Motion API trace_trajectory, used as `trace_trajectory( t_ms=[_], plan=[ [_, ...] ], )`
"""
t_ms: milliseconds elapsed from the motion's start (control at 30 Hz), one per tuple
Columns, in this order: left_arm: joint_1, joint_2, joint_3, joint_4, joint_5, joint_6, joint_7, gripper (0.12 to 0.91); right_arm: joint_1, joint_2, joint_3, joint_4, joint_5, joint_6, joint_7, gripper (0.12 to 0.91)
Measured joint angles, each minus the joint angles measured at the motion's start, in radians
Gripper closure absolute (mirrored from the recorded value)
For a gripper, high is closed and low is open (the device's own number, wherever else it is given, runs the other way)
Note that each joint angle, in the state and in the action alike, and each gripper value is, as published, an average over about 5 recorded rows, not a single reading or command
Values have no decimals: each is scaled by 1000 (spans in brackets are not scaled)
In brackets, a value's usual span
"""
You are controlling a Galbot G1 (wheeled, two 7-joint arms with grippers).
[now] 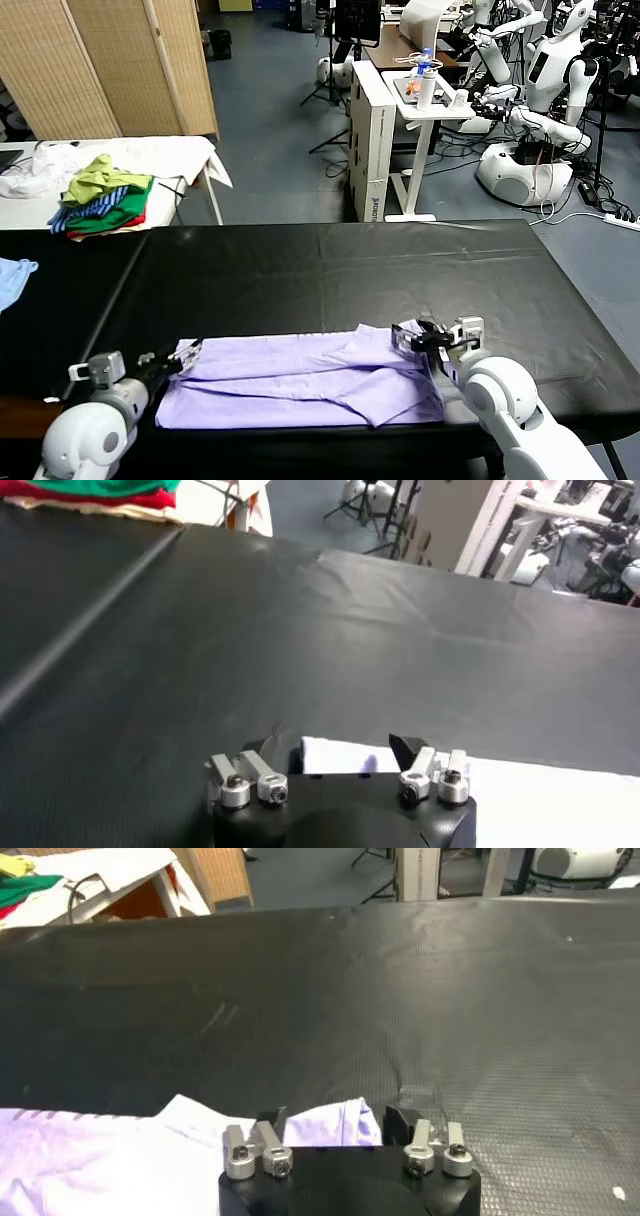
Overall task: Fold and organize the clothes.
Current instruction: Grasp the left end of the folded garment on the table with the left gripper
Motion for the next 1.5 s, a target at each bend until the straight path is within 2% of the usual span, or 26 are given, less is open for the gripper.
trace_trajectory(
  t_ms=[67,100,267,333,367,467,567,667,733,833,933,1033,1133,1233,1333,1500],
  plan=[
    [1,-1,0,3,0,-4,1,366,-3,4,3,0,-4,0,-2,435],
    [1,-2,-1,4,-1,-5,1,432,-3,6,4,-1,-6,0,-2,483],
    [2,-4,0,6,1,-9,2,735,-9,19,10,-2,-37,0,1,766],
    [-1,-6,0,8,6,-14,3,836,-14,25,12,-3,-55,0,5,833],
    [-3,-6,1,10,9,-18,4,856,-17,28,13,-4,-62,0,7,849],
    [-13,-9,3,19,22,-30,10,881,-25,37,19,-2,-70,5,8,864],
    [-20,-13,6,25,33,-34,21,883,-30,39,25,4,-67,9,0,842],
    [-19,-20,9,24,55,-38,34,883,-35,36,34,14,-60,6,-17,720],
    [-15,-24,10,20,69,-39,37,883,-40,30,43,24,-53,4,-28,590],
    [-3,-26,3,7,77,-39,37,817,-49,17,60,43,-35,6,-41,400],
    [13,-25,-12,-12,77,-39,37,646,-62,2,83,66,-15,10,-51,229],
    [34,-29,-36,-41,75,-41,36,456,-81,-16,113,92,1,14,-58,137],
    [64,-44,-62,-73,78,-47,44,269,-105,-34,149,120,15,19,-64,121],
    [100,-74,-83,-103,100,-59,68,153,-132,-51,187,147,23,25,-72,119],
    [134,-114,-91,-119,133,-75,90,127,-159,-61,221,171,27,31,-76,118],
    [168,-179,-100,-128,160,-95,109,124,-193,-61,253,205,28,36,-78,118]
  ],
)
